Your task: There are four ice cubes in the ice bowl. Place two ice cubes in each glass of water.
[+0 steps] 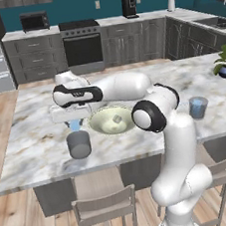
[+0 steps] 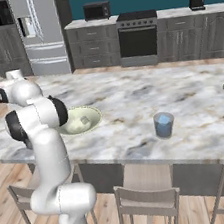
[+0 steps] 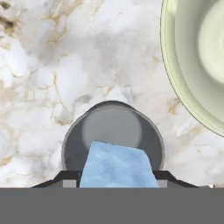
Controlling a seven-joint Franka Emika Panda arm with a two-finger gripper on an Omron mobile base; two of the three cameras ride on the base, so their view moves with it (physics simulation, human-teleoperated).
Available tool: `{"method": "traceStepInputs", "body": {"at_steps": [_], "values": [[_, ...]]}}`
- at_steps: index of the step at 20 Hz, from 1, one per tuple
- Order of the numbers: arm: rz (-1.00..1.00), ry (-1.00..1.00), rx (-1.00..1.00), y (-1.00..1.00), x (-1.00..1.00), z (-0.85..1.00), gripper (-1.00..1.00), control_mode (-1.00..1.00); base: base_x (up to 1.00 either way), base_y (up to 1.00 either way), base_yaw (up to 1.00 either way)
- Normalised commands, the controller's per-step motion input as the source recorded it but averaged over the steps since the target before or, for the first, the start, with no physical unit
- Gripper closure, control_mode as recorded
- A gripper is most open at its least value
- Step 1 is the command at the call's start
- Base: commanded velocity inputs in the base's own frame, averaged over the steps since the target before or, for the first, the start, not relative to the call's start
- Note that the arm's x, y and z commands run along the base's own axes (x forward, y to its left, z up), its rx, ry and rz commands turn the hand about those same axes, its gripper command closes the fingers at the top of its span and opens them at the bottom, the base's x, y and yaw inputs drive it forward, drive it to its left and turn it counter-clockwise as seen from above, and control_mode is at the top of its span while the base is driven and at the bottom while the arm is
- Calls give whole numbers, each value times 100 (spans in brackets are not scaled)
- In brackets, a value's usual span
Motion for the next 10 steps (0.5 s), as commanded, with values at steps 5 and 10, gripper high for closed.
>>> {"method": "traceStepInputs", "body": {"at_steps": [5, 10], "values": [[0, 0, 0, 20, 18, -19, 100, -100, 0, 0, 0], [0, 0, 0, 5, 0, -20, 100, -100, 0, 0, 0]]}}
